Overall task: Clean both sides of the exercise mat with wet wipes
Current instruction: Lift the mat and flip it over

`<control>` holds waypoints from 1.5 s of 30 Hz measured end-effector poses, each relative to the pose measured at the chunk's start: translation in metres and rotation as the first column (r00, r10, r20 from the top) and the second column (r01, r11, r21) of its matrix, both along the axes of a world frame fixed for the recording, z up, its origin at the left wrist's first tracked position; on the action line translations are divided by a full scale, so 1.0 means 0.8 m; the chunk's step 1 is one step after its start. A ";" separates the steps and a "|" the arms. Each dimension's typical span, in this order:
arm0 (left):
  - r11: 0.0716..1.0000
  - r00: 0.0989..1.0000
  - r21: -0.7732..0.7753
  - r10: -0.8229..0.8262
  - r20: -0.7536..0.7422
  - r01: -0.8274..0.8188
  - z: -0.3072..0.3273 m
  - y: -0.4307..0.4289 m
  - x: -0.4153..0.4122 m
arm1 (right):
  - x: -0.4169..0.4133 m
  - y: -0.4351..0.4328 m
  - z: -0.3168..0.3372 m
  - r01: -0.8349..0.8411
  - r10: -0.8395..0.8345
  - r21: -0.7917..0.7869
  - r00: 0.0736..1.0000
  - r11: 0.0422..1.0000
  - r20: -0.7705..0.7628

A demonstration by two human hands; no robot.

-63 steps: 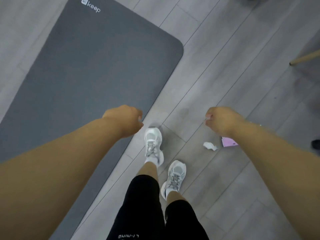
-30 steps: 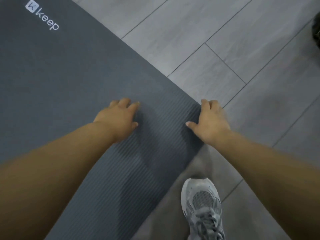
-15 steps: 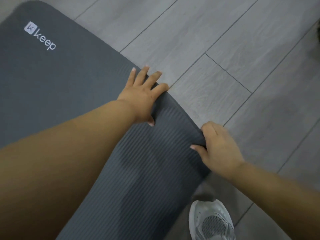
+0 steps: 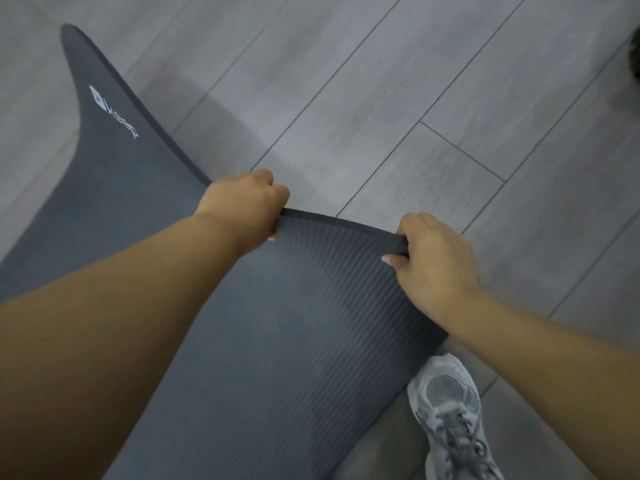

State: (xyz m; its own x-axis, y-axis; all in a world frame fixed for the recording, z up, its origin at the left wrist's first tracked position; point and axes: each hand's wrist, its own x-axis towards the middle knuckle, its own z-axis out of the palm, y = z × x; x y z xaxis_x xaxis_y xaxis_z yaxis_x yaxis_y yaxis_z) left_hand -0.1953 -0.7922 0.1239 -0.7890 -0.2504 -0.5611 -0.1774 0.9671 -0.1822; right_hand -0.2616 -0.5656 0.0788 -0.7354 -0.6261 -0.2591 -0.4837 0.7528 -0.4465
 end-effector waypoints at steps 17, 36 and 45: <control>0.970 0.988 -0.197 0.123 -0.097 -0.141 0.577 -0.047 0.013 | -0.010 -0.108 0.593 -0.232 0.258 0.144 0.946 0.962 -0.195; 0.934 0.341 -0.142 -0.023 -0.940 -0.328 1.176 -0.106 -0.108 | -0.221 -0.108 1.259 -0.135 -0.306 -0.478 0.613 0.868 -0.728; 0.970 -0.192 -0.029 -0.077 -0.978 -0.240 1.358 -0.078 -0.138 | -0.220 -0.014 1.488 -0.174 -0.584 -0.647 0.305 0.742 -0.752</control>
State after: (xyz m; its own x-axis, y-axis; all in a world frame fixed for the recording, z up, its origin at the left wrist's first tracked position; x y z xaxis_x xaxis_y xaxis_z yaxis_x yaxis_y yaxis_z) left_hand -0.3061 -0.8547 1.2105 -0.3225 -0.3114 0.8939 -0.3719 0.9101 0.1829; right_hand -0.4379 -0.5765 1.2689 -0.3583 -0.1199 0.9259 -0.6966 0.6946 -0.1796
